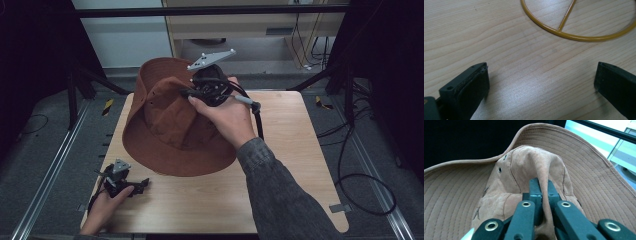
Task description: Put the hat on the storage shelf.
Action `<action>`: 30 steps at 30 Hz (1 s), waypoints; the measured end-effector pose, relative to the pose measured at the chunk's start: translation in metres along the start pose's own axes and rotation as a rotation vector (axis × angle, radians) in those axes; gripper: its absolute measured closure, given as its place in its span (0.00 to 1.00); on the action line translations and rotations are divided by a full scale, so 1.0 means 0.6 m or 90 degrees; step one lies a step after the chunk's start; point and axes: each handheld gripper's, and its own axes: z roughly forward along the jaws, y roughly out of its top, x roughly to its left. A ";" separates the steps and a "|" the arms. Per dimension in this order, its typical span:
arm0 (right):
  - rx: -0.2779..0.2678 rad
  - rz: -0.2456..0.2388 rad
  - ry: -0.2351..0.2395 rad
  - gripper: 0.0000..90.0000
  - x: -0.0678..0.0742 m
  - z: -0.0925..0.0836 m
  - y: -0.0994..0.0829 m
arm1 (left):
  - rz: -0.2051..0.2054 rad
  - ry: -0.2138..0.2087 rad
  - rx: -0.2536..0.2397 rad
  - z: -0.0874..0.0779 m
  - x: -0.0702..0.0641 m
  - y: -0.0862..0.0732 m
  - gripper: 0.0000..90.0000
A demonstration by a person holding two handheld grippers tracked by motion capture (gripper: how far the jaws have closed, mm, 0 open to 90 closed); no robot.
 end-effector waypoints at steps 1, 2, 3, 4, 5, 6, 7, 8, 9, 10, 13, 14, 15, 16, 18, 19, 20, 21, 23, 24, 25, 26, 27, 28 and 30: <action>0.000 0.000 0.000 0.98 0.001 0.002 0.002 | 0.000 0.000 0.000 0.000 0.000 0.000 0.00; 0.000 0.000 -0.001 0.98 0.002 0.004 0.003 | 0.000 0.000 0.000 0.000 0.000 0.000 0.00; -0.001 -0.001 0.000 0.98 0.003 0.005 0.005 | 0.000 0.000 0.000 0.000 0.000 0.000 0.00; -0.003 -0.001 0.000 0.98 0.003 0.008 0.006 | 0.000 0.000 0.000 0.000 0.000 0.000 0.00; -0.003 -0.002 -0.002 0.98 0.004 0.010 0.006 | 0.000 0.000 0.000 0.000 0.000 0.000 0.00; -0.004 -0.002 -0.002 0.98 0.004 0.011 0.006 | 0.000 0.000 0.000 0.000 0.000 0.000 0.00; -0.008 0.003 -0.002 0.98 0.004 0.014 0.007 | 0.000 0.000 0.000 0.000 0.000 0.000 0.00; -0.009 0.004 -0.002 0.98 0.004 0.016 0.007 | 0.000 0.000 0.000 0.000 0.000 0.000 0.00; -0.009 0.005 -0.003 0.98 0.004 0.017 0.008 | 0.000 0.000 0.000 0.000 0.000 0.000 0.00; -0.012 0.009 -0.003 0.98 0.003 0.019 0.009 | 0.000 0.000 0.000 0.000 0.000 0.000 0.00; -0.014 0.012 -0.002 0.98 0.003 0.024 0.012 | 0.000 0.000 0.000 0.000 0.000 0.000 0.00; -0.013 0.012 -0.003 0.98 0.003 0.025 0.014 | 0.000 0.000 0.000 0.000 0.000 0.000 0.00; -0.017 0.012 -0.005 0.98 0.003 0.029 0.018 | 0.000 0.000 0.000 0.000 0.000 0.000 0.00; -0.017 0.012 -0.005 0.98 0.003 0.029 0.018 | 0.000 0.000 0.000 0.000 0.000 0.000 0.00; -0.021 0.016 -0.006 0.98 0.002 0.033 0.022 | 0.002 0.000 0.002 0.000 0.000 0.000 0.00; -0.025 0.021 -0.006 0.98 0.000 0.038 0.023 | 0.002 0.000 0.001 0.000 0.000 0.000 0.00; -0.025 0.021 -0.006 0.98 0.000 0.038 0.023 | 0.002 0.000 0.002 0.000 0.000 0.000 0.00; -0.026 0.023 -0.006 0.98 -0.002 0.045 0.023 | 0.002 0.000 0.001 0.000 0.000 0.000 0.00; -0.024 0.028 -0.005 0.98 -0.003 0.050 0.023 | 0.002 0.000 0.001 0.000 0.000 0.000 0.00; -0.024 0.029 -0.006 0.98 -0.003 0.053 0.023 | 0.000 0.000 0.002 0.000 0.000 0.000 0.00; -0.024 0.029 -0.006 0.98 -0.003 0.053 0.023 | 0.000 0.000 0.002 0.000 0.000 0.000 0.00; -0.026 0.032 -0.007 0.98 -0.005 0.058 0.022 | 0.000 0.000 0.001 0.000 0.000 0.000 0.00; -0.027 0.033 -0.007 0.98 -0.005 0.060 0.022 | 0.000 0.000 0.001 0.000 0.000 0.000 0.00; -0.026 0.035 -0.007 0.98 -0.005 0.062 0.022 | 0.000 0.000 0.002 0.000 0.000 0.000 0.00; -0.026 0.035 -0.008 0.98 -0.005 0.063 0.022 | 0.001 0.000 0.002 0.000 0.000 0.000 0.00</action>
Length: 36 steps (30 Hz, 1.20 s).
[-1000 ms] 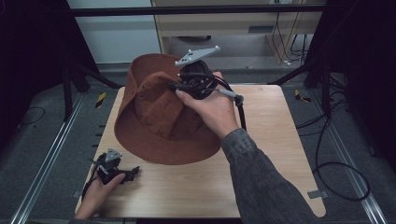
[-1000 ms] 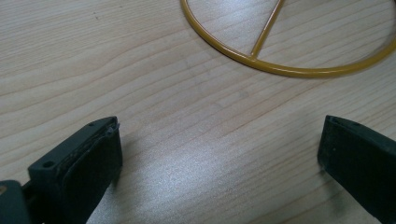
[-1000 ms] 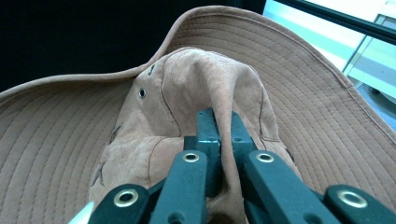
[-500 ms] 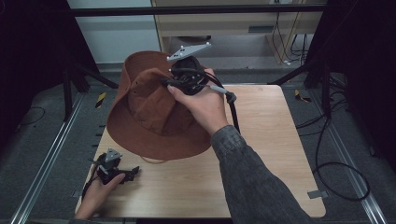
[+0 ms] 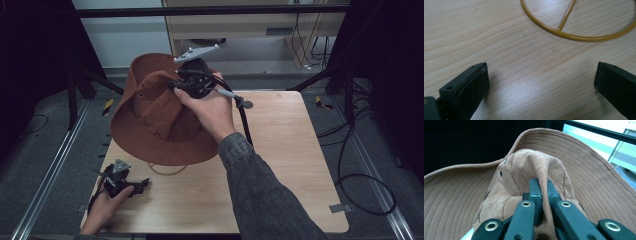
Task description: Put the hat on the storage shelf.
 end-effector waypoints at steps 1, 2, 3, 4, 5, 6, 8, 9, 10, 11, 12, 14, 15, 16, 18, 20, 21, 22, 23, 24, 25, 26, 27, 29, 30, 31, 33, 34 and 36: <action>0.001 0.001 -0.001 0.98 0.000 0.003 0.001 | 0.000 0.000 0.000 0.000 0.000 0.000 0.00; 0.002 -0.001 -0.002 0.98 0.000 0.005 0.002 | -0.001 0.000 -0.001 0.000 0.000 0.000 0.00; 0.004 -0.003 -0.002 0.98 0.001 0.007 0.003 | -0.001 0.000 -0.001 0.000 0.000 0.000 0.00; 0.007 -0.003 -0.001 0.98 0.001 0.009 0.005 | 0.000 0.000 -0.001 0.000 0.000 0.000 0.00; 0.007 -0.003 -0.001 0.98 0.001 0.009 0.005 | 0.000 0.000 -0.001 0.000 0.000 0.000 0.00; 0.010 -0.004 -0.002 0.98 0.001 0.014 0.009 | 0.000 0.000 0.000 0.000 0.000 0.000 0.00; 0.012 -0.004 -0.002 0.98 0.001 0.019 0.013 | 0.001 0.000 0.001 0.000 0.000 0.000 0.00; 0.015 -0.005 -0.003 0.98 0.001 0.021 0.015 | 0.001 0.000 0.001 0.000 0.000 0.000 0.00; 0.017 -0.005 -0.003 0.98 0.002 0.024 0.017 | 0.001 -0.001 0.001 0.000 0.000 0.000 0.00; 0.017 -0.005 -0.003 0.98 0.002 0.024 0.017 | 0.001 -0.001 0.001 0.000 0.000 0.000 0.00; 0.019 -0.008 -0.003 0.98 0.003 0.027 0.019 | 0.001 0.000 0.001 0.000 0.000 0.000 0.00; 0.022 -0.009 -0.002 0.98 0.004 0.032 0.022 | 0.001 -0.001 0.001 0.000 0.000 0.000 0.00; 0.023 -0.010 -0.001 0.98 0.006 0.037 0.026 | 0.001 -0.001 0.001 0.000 0.000 0.000 0.00; 0.026 -0.011 0.000 0.98 0.006 0.040 0.028 | 0.002 -0.001 0.001 0.000 0.000 0.000 0.00; 0.028 -0.012 0.001 0.98 0.006 0.042 0.029 | 0.002 -0.001 0.001 0.000 0.000 0.000 0.00; 0.029 -0.012 0.004 0.98 0.008 0.047 0.034 | 0.002 -0.001 0.001 0.000 0.000 0.000 0.00; 0.031 -0.014 0.005 0.98 0.010 0.048 0.035 | 0.001 -0.001 0.000 0.000 0.000 0.000 0.00; 0.033 -0.017 0.004 0.98 0.011 0.049 0.036 | 0.001 -0.001 0.000 0.000 0.000 0.000 0.00; 0.033 -0.017 0.004 0.98 0.011 0.049 0.036 | 0.002 -0.002 0.001 0.000 0.000 0.000 0.00; 0.033 -0.017 0.006 0.98 0.012 0.050 0.037 | 0.001 -0.002 0.000 0.000 0.000 0.000 0.00; 0.036 -0.019 0.006 0.98 0.012 0.051 0.039 | 0.001 -0.002 0.000 0.000 0.000 0.000 0.00; 0.036 -0.018 0.007 0.98 0.014 0.054 0.041 | 0.002 -0.002 0.001 0.000 0.000 0.000 0.00; 0.036 -0.018 0.007 0.98 0.014 0.054 0.041 | 0.001 -0.002 0.001 0.000 0.000 0.000 0.00; 0.035 -0.015 0.014 0.98 0.017 0.060 0.043 | 0.002 -0.002 0.000 0.000 0.000 0.000 0.00; 0.034 -0.016 0.016 0.98 0.019 0.061 0.044 | 0.002 -0.002 0.001 0.000 0.000 0.000 0.00; 0.034 -0.017 0.018 0.98 0.021 0.063 0.044 | 0.002 -0.002 0.000 0.000 0.000 0.000 0.00; 0.034 -0.017 0.019 0.98 0.022 0.064 0.045 | 0.002 -0.002 0.001 0.000 0.000 0.000 0.00; 0.035 -0.018 0.021 0.98 0.024 0.066 0.045 | 0.002 -0.002 0.000 0.000 0.000 0.000 0.00; 0.037 -0.020 0.027 0.98 0.029 0.072 0.044 | 0.002 -0.002 0.001 0.000 0.000 0.000 0.00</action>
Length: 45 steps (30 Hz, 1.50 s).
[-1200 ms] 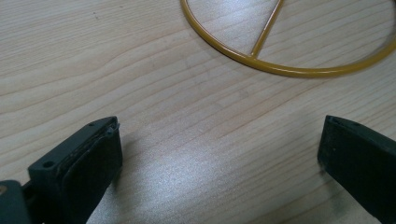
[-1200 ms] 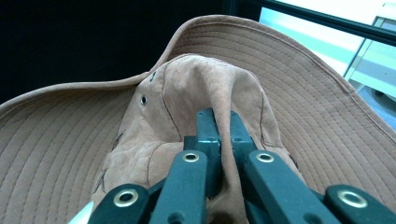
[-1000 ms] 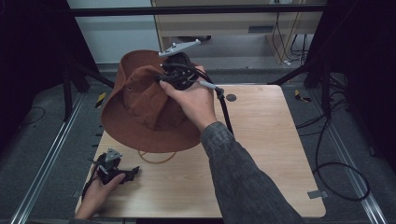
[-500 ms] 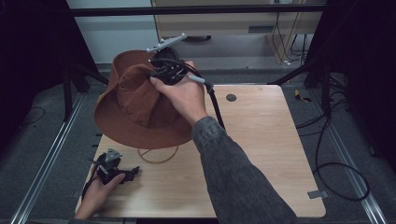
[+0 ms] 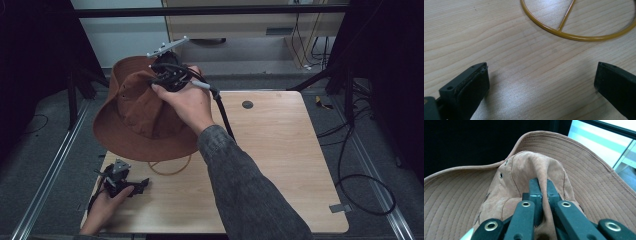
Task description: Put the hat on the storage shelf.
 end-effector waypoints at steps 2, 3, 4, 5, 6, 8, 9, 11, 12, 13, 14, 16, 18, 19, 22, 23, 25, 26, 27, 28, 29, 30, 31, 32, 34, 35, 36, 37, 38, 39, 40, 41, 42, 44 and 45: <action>0.007 -0.003 0.003 0.98 0.003 0.006 -0.002 | 0.001 0.000 0.000 0.000 0.000 0.000 0.00; 0.009 -0.004 0.004 0.98 0.004 0.009 -0.003 | 0.002 0.001 0.000 0.000 0.000 0.000 0.00; 0.009 -0.004 0.004 0.98 0.004 0.009 -0.003 | 0.002 0.001 0.000 0.000 0.000 0.000 0.00; 0.012 -0.006 0.006 0.97 0.005 0.012 -0.004 | 0.002 0.000 0.001 0.000 0.000 0.000 0.00; 0.014 -0.006 0.007 0.97 0.006 0.016 -0.005 | 0.003 0.000 0.001 0.000 0.000 0.000 0.00; 0.019 -0.006 0.010 0.97 0.008 0.022 -0.008 | 0.003 0.000 0.001 0.000 0.000 0.000 0.00; 0.020 -0.006 0.010 0.97 0.008 0.023 -0.008 | 0.002 0.000 0.001 0.000 0.000 0.000 0.00; 0.022 -0.006 0.011 0.97 0.009 0.025 -0.009 | 0.003 0.000 0.001 0.000 0.000 0.000 0.00; 0.023 -0.005 0.011 0.97 0.009 0.026 -0.010 | 0.003 0.000 0.001 0.000 0.000 0.000 0.00; 0.023 -0.005 0.013 0.97 0.009 0.029 -0.012 | 0.003 0.000 0.001 0.000 0.000 0.000 0.00; 0.025 -0.004 0.014 0.97 0.009 0.030 -0.013 | 0.003 0.000 0.001 0.000 0.000 0.000 0.00; 0.029 -0.004 0.015 0.97 0.009 0.033 -0.016 | 0.003 0.000 0.002 0.000 0.000 0.000 0.00; 0.035 -0.006 0.017 0.97 0.010 0.038 -0.018 | 0.003 0.000 0.001 0.000 0.000 0.000 0.00; 0.035 -0.006 0.017 0.97 0.010 0.038 -0.018 | 0.003 0.000 0.001 0.000 0.000 0.000 0.00; 0.037 -0.009 0.022 0.96 0.013 0.045 -0.022 | 0.004 0.001 0.001 0.000 0.000 0.000 0.00; 0.039 -0.008 0.022 0.96 0.014 0.046 -0.022 | 0.004 0.001 0.001 0.000 0.000 0.000 0.00; 0.045 -0.009 0.023 0.96 0.013 0.048 -0.024 | 0.004 0.001 0.001 0.000 0.000 0.000 0.00; 0.045 -0.009 0.023 0.96 0.013 0.048 -0.024 | 0.004 0.001 0.001 0.000 0.000 0.000 0.00; 0.050 -0.007 0.023 0.95 0.013 0.049 -0.024 | 0.004 0.001 0.001 0.000 0.000 0.000 0.00; 0.058 -0.007 0.023 0.95 0.011 0.051 -0.025 | 0.004 0.001 0.001 0.000 0.000 0.000 0.00; 0.058 -0.007 0.023 0.95 0.011 0.051 -0.025 | 0.004 0.001 0.001 0.000 0.000 0.000 0.00; 0.064 -0.006 0.022 0.94 0.010 0.052 -0.026 | 0.003 0.001 0.001 0.000 0.000 0.000 0.00; 0.064 -0.006 0.022 0.94 0.010 0.052 -0.026 | 0.004 0.001 0.001 0.000 0.000 0.000 0.00; 0.065 -0.005 0.023 0.94 0.009 0.052 -0.027 | 0.004 0.001 0.001 0.000 0.000 0.000 0.00; 0.066 -0.005 0.022 0.94 0.009 0.053 -0.027 | 0.004 0.001 0.001 0.000 0.000 0.000 0.00; 0.068 -0.005 0.023 0.94 0.010 0.053 -0.027 | 0.004 0.001 0.001 0.000 0.000 0.000 0.00; 0.066 -0.006 0.024 0.94 0.010 0.054 -0.027 | 0.004 0.001 0.001 0.000 0.000 0.000 0.00; 0.066 -0.006 0.024 0.94 0.010 0.054 -0.027 | 0.004 0.001 0.001 0.000 0.000 0.000 0.00; 0.070 -0.008 0.026 0.94 0.012 0.054 -0.028 | 0.004 0.001 0.001 0.000 0.000 0.000 0.00; 0.070 -0.008 0.026 0.94 0.012 0.054 -0.028 | 0.004 0.001 0.001 0.000 0.000 0.000 0.00; 0.071 -0.008 0.028 0.93 0.012 0.054 -0.029 | 0.004 0.001 0.001 0.000 0.000 0.000 0.00; 0.072 -0.009 0.030 0.93 0.012 0.054 -0.029 | 0.004 0.001 0.001 0.000 0.000 0.000 0.00; 0.072 -0.011 0.031 0.92 0.013 0.055 -0.029 | 0.004 0.001 0.001 0.000 0.000 0.000 0.00; 0.074 -0.012 0.036 0.91 0.013 0.055 -0.030 | 0.004 0.001 0.001 0.000 0.000 0.000 0.00; 0.075 -0.013 0.036 0.90 0.013 0.055 -0.031 | 0.004 0.001 0.001 0.000 0.000 0.000 0.00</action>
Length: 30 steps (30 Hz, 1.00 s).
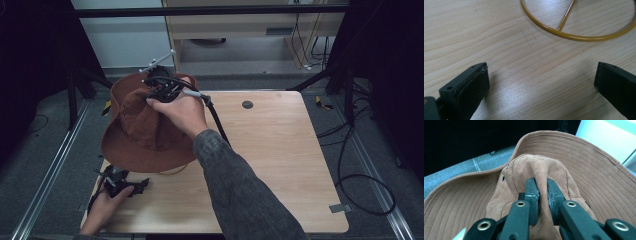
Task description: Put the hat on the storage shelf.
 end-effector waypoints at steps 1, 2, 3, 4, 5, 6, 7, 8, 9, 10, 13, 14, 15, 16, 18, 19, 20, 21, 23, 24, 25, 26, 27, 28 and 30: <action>0.001 0.004 0.000 0.89 0.000 0.000 0.000 | 0.000 0.000 0.000 0.000 0.000 0.000 0.00; 0.001 0.004 0.001 0.88 -0.002 0.000 -0.001 | 0.000 0.000 0.000 0.000 0.000 0.000 0.00; 0.001 0.007 0.001 0.87 -0.003 0.000 -0.002 | 0.000 0.000 0.000 0.000 0.000 0.000 0.00; 0.002 0.009 0.001 0.86 -0.004 0.000 -0.003 | 0.000 0.000 0.000 0.000 0.000 0.000 0.00; 0.004 0.012 0.003 0.85 -0.006 0.001 -0.003 | 0.000 0.000 0.000 0.000 0.000 0.000 0.00; 0.004 0.014 0.002 0.84 -0.007 0.002 -0.004 | 0.000 0.000 0.000 0.000 0.000 0.000 0.00; 0.005 0.015 0.001 0.83 -0.008 0.002 -0.004 | 0.000 0.000 0.000 0.000 0.000 0.000 0.00; 0.005 0.018 0.003 0.82 -0.008 0.003 -0.005 | 0.000 0.000 0.000 0.000 0.000 0.000 0.00; 0.005 0.018 0.003 0.82 -0.008 0.003 -0.005 | 0.000 0.000 0.000 0.000 0.000 0.000 0.00; 0.006 0.018 0.004 0.81 -0.008 0.003 -0.005 | 0.000 0.000 0.000 0.000 0.000 0.000 0.00; 0.008 0.021 0.004 0.76 -0.006 0.004 -0.004 | 0.000 0.000 0.000 0.000 0.000 0.000 0.00; 0.008 0.021 0.003 0.75 -0.007 0.004 -0.005 | 0.000 0.000 0.000 0.000 0.000 0.000 0.00; 0.006 0.022 0.004 0.74 -0.008 0.005 -0.005 | 0.000 0.000 0.000 0.000 0.000 0.000 0.00; 0.007 0.025 0.004 0.72 -0.008 0.004 -0.006 | 0.000 0.000 0.000 0.000 0.000 0.000 0.00; 0.005 0.026 0.005 0.70 -0.009 0.005 -0.007 | 0.000 0.000 0.000 0.000 0.000 0.000 0.00; 0.007 0.028 0.005 0.69 -0.010 0.005 -0.008 | 0.000 0.000 0.000 0.000 0.000 0.000 0.00; 0.006 0.029 0.005 0.67 -0.010 0.005 -0.008 | 0.000 0.000 0.000 0.000 0.000 0.000 0.00; 0.005 0.028 0.005 0.65 -0.010 0.004 -0.009 | 0.000 0.000 0.000 0.000 0.000 0.000 0.00; 0.005 0.029 0.004 0.62 -0.010 0.003 -0.009 | 0.000 0.000 0.000 0.000 0.000 0.000 0.00; 0.005 0.029 0.004 0.62 -0.010 0.003 -0.009 | 0.000 0.000 0.000 0.000 0.000 0.000 0.00; 0.005 0.030 0.003 0.61 -0.010 0.002 -0.009 | 0.000 0.000 0.000 0.000 0.000 0.000 0.00; 0.003 0.030 0.002 0.60 -0.010 0.001 -0.009 | 0.000 0.000 0.000 0.000 0.000 0.000 0.00; 0.002 0.030 0.001 0.58 -0.010 0.000 -0.009 | 0.000 0.000 0.000 0.000 0.000 0.000 0.00; 0.003 0.031 0.001 0.57 -0.011 -0.001 -0.009 | 0.001 0.000 0.000 0.000 0.000 0.000 0.00; 0.004 0.030 0.002 0.57 -0.011 -0.002 -0.010 | 0.000 0.000 0.000 0.000 0.000 0.000 0.00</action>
